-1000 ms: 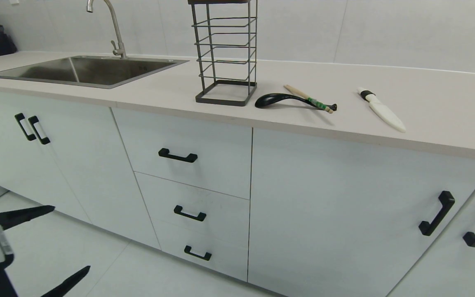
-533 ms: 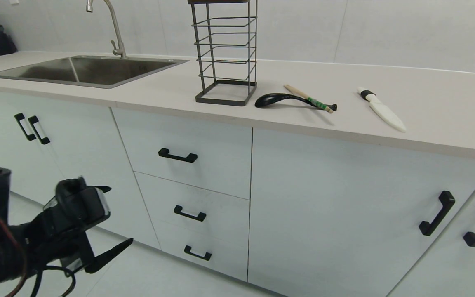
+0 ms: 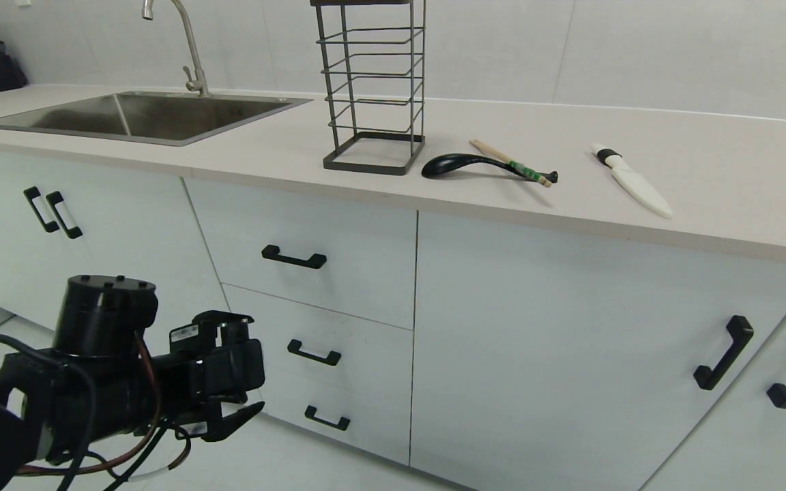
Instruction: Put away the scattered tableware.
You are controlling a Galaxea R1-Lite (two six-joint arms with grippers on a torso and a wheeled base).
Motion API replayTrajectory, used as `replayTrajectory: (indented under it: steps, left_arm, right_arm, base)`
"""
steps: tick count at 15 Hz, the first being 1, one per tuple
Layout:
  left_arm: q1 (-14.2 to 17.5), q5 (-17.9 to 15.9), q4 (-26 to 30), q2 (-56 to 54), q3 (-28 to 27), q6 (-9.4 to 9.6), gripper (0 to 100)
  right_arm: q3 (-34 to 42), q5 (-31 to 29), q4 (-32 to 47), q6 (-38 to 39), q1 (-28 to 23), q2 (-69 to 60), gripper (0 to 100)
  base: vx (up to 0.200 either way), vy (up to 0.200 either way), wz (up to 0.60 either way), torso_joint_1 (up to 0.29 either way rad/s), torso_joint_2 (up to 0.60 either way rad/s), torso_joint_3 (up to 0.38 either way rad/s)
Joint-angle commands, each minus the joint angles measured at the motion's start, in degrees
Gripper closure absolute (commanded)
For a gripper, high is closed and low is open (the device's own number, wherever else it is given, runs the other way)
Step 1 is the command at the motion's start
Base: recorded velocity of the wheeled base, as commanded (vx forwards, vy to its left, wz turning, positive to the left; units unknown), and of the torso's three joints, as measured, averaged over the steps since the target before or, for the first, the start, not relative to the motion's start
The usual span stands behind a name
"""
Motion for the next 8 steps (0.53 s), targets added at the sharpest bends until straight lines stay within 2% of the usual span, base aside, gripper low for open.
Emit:
replayTrajectory:
  steps: [1,2,3,6,8]
  left_arm:
    - [2.48,-0.19,-1.46,7.46,-0.15,8.46,0]
    - [3.27,-0.28,-2.61,9.57,-0.24,10.57,0]
    - [3.71,-0.28,-4.63,12.29,-0.68,11.53,0]
    - [3.01,-0.37,-7.79,17.57,-2.26,11.53,0]
    - [1.69,-2.92,-9.73,22.84,-3.14,11.62,0]
  right_arm:
    - [0.01,0.04,0.02,-0.01,0.0,0.02,100]
    - [0.01,0.04,0.02,-0.01,0.0,0.02,100]
    - [0.01,0.04,0.02,-0.01,0.0,0.02,100]
    - [0.01,0.04,0.02,-0.01,0.0,0.02,100]
    - [0.01,0.04,0.02,-0.01,0.0,0.02,100]
  base:
    - [0.0,0.0,0.0,0.0,0.0,0.0]
    - [0.0,0.0,0.0,0.0,0.0,0.0]
    - [0.0,0.0,0.0,0.0,0.0,0.0]
    - [0.0,0.0,0.0,0.0,0.0,0.0]
    - [0.0,0.0,0.0,0.0,0.0,0.0]
